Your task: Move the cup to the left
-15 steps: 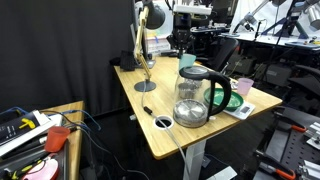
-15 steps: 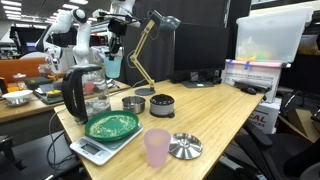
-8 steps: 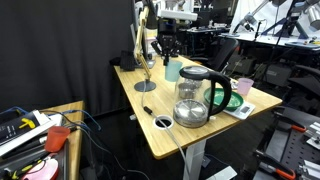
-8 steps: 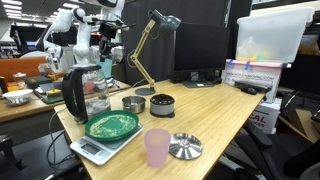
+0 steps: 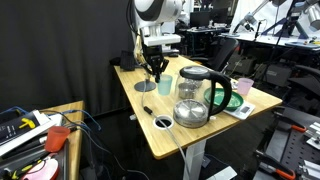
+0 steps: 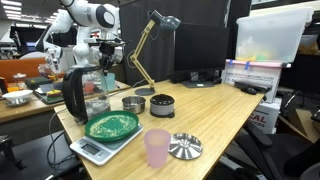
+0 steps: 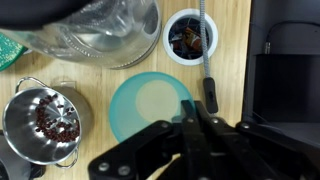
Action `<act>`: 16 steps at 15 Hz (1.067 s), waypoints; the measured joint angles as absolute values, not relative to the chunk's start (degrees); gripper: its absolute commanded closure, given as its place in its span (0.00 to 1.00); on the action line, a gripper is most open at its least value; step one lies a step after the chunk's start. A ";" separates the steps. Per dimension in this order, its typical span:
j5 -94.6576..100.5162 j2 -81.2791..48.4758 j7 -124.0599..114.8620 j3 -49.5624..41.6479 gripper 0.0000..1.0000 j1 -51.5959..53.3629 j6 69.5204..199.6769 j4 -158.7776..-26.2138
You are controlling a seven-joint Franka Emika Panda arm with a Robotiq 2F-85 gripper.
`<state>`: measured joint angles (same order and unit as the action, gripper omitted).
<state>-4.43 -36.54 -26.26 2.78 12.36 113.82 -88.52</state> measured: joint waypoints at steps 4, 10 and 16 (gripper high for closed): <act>-3.23 -39.83 -26.39 2.72 0.99 14.00 115.10 -86.48; 0.66 -42.86 -28.75 0.61 0.99 15.52 121.87 -86.03; 1.04 -46.57 -32.05 -1.94 0.57 15.43 124.74 -85.27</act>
